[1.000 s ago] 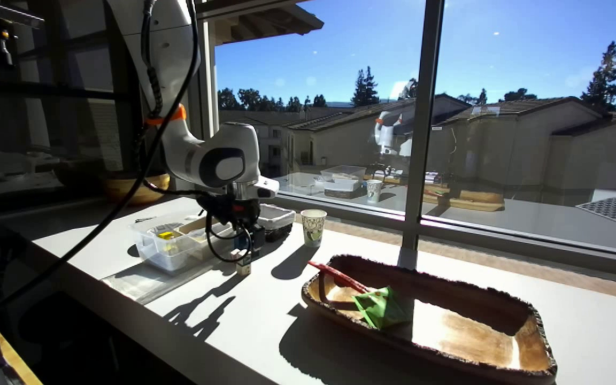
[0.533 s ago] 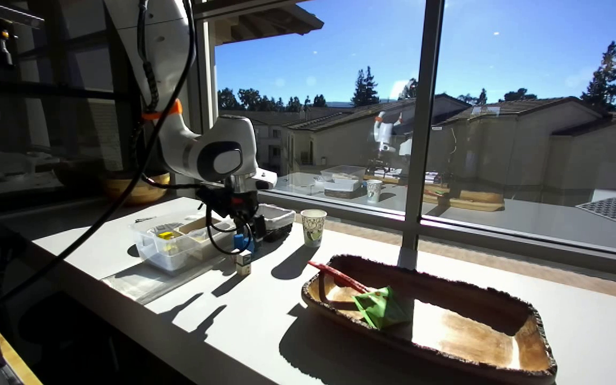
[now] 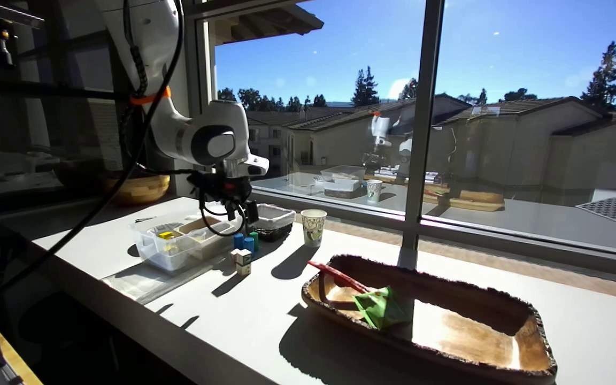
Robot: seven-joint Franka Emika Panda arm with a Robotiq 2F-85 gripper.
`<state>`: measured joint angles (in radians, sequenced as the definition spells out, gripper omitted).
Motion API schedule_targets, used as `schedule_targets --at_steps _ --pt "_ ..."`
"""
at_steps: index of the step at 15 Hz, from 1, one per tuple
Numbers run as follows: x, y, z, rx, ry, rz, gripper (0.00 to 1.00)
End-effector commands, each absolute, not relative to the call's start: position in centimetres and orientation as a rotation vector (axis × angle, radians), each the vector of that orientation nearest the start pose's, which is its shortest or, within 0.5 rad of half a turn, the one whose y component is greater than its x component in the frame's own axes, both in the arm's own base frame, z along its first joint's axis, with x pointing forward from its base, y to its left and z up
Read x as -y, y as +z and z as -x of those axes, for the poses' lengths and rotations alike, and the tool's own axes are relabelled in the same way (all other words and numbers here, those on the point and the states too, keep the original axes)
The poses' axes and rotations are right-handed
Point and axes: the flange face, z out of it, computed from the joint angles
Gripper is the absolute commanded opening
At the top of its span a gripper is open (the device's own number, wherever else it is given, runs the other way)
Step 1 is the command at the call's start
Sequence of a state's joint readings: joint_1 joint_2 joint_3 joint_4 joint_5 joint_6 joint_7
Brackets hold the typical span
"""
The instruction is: Put the furthest toy block on the closest toy block, then put the blue block on the toy block
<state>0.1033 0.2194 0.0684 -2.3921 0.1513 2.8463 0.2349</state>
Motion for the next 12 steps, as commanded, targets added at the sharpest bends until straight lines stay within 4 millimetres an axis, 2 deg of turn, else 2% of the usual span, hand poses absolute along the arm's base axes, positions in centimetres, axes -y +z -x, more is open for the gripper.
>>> schedule_targets --at_steps 1,7,12 --pt "-8.9 25.9 -51.7 -0.303 -0.253 2.974 1.0" --pt "-8.5 26.0 -52.9 -0.299 -0.2 2.946 1.0" --pt "-6.0 25.7 -54.9 -0.286 -0.226 2.937 1.0"
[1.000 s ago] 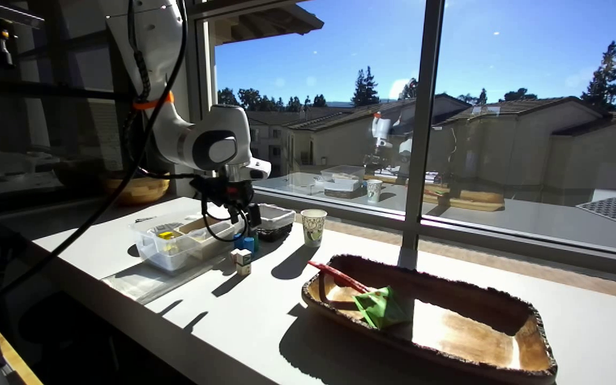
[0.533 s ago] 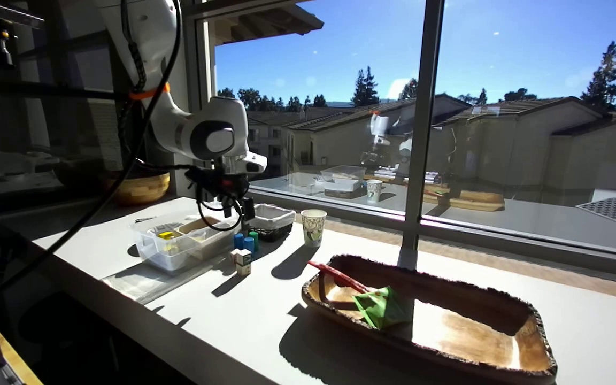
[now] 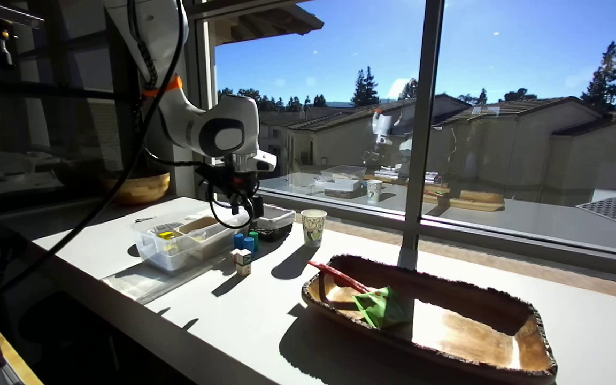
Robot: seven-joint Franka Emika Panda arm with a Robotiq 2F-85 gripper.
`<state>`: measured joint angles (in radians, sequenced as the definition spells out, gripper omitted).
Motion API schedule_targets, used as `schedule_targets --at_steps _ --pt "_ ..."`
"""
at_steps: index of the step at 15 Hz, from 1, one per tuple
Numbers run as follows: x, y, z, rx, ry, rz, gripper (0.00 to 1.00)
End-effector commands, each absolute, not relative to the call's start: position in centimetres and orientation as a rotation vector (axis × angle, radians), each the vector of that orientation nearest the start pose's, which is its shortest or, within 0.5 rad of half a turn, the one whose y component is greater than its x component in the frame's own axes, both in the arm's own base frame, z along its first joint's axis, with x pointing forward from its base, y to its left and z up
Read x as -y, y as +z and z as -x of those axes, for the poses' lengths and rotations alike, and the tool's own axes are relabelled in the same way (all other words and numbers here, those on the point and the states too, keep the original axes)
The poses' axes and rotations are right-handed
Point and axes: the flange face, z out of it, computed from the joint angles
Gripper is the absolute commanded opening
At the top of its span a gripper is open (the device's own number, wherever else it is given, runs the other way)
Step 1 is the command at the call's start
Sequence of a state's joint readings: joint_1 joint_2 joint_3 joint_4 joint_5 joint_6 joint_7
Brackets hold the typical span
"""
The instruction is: Put the furthest toy block on the closest toy block, then put the blue block on the toy block
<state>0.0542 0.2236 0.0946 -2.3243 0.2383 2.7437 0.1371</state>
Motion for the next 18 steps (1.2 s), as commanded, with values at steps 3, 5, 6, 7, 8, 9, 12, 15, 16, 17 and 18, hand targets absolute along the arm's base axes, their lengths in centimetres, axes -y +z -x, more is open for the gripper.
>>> schedule_targets --at_steps 3,5,6,7,8,9,12,15,16,17,18 --pt "-5.3 25.0 -56.4 -0.268 -0.22 2.914 1.0" --pt "-5.3 24.3 -57.2 -0.242 -0.205 2.889 1.0" --pt "-5.4 23.8 -57.6 -0.227 -0.193 2.873 1.0" --pt "-5.5 23.4 -58.0 -0.218 -0.182 2.86 1.0" --pt "-5.6 23.0 -58.2 -0.21 -0.168 2.849 1.0" --pt "-5.6 22.6 -58.4 -0.205 -0.158 2.843 1.0" --pt "-5.5 21.4 -58.8 -0.208 -0.123 2.849 1.0" --pt "-5.5 20.4 -59.4 -0.203 -0.091 2.846 1.0" --pt "-5.5 20.1 -59.5 -0.201 -0.08 2.844 1.0" --pt "-5.5 19.9 -59.6 -0.202 -0.07 2.845 1.0" --pt "-5.5 19.7 -59.6 -0.2 -0.056 2.846 1.0"
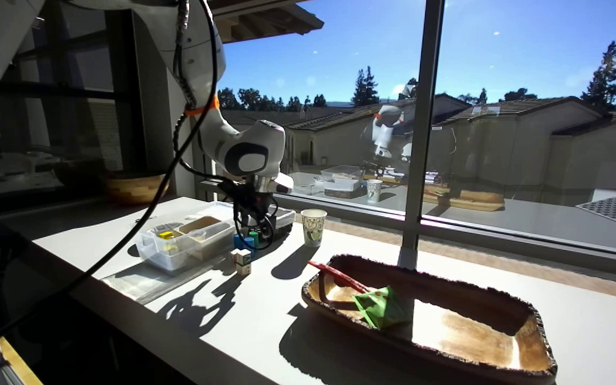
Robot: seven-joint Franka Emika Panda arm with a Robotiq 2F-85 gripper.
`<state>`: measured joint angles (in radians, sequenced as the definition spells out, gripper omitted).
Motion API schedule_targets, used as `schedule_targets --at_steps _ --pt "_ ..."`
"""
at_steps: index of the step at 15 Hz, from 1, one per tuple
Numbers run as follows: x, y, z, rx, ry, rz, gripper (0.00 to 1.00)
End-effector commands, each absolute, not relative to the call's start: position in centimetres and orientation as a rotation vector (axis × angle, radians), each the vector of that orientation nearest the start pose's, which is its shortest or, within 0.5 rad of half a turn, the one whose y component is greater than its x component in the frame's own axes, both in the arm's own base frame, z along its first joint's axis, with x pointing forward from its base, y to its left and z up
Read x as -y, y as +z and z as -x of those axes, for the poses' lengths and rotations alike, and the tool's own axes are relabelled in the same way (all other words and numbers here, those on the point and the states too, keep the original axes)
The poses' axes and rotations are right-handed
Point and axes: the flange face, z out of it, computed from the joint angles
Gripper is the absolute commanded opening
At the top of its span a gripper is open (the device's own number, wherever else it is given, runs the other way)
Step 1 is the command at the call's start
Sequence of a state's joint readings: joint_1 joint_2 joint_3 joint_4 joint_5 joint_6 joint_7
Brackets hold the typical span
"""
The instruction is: Put the furthest toy block on the closest toy block, then put the blue block on the toy block
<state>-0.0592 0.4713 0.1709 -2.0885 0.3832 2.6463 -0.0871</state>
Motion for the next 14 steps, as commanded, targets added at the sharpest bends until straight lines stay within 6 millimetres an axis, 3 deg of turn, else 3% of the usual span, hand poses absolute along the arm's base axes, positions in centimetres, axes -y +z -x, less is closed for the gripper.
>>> schedule_targets --at_steps 1,6,8,14 --pt "-5.5 19.5 -59.7 -0.202 -0.043 2.85 1.0" --pt "-5.7 18.7 -60.0 -0.188 0.0 2.853 0.99" --pt "-5.7 18.5 -60.1 -0.186 0.017 2.853 0.93" --pt "-5.7 18.2 -60.4 -0.181 0.041 2.849 0.61"
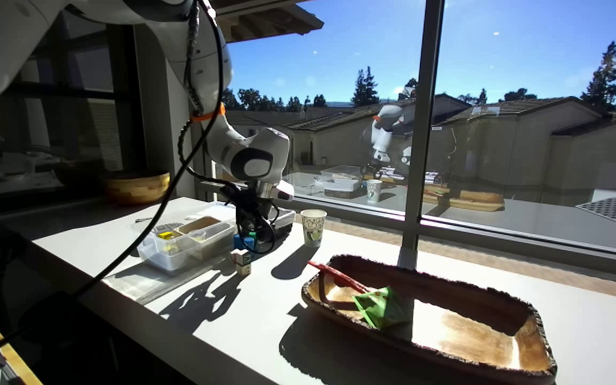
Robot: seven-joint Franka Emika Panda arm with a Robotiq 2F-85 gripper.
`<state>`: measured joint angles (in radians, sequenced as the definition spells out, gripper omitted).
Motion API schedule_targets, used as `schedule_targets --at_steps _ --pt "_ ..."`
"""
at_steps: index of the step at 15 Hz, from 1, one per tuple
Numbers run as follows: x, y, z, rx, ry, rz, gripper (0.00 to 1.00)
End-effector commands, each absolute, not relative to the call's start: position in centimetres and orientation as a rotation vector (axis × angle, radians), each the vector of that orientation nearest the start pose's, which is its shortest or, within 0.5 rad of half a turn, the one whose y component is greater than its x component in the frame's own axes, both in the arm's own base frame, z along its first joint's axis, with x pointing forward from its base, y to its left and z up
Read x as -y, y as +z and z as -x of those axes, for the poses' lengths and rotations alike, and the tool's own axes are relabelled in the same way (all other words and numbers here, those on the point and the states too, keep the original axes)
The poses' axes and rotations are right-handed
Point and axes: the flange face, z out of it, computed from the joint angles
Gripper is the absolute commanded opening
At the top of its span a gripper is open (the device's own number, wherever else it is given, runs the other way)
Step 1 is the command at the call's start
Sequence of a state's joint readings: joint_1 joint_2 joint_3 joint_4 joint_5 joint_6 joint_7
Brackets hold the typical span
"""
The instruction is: Put the furthest toy block on the closest toy block, then put the blue block on the toy block
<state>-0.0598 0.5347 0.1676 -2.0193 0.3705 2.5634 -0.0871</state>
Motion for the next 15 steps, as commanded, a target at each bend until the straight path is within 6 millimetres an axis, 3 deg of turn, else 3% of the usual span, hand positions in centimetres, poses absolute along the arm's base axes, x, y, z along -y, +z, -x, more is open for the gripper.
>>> schedule_targets --at_steps 1,6,7,8,12,13,15 --pt "-5.71 18.18 -60.44 -0.181 0.045 2.849 0.63" --pt "-5.5 18.09 -60.72 -0.181 0.053 2.849 0.68" --pt "-5.48 18.09 -60.78 -0.18 0.051 2.849 0.63" --pt "-5.45 18.12 -60.84 -0.181 0.048 2.849 0.46" --pt "-5.31 18.07 -61.05 -0.18 0.045 2.848 0.17" --pt "-5.28 18.21 -61.12 -0.181 0.042 2.847 0.11" --pt "-5.18 18.36 -61.22 -0.186 0.04 2.847 0.09"
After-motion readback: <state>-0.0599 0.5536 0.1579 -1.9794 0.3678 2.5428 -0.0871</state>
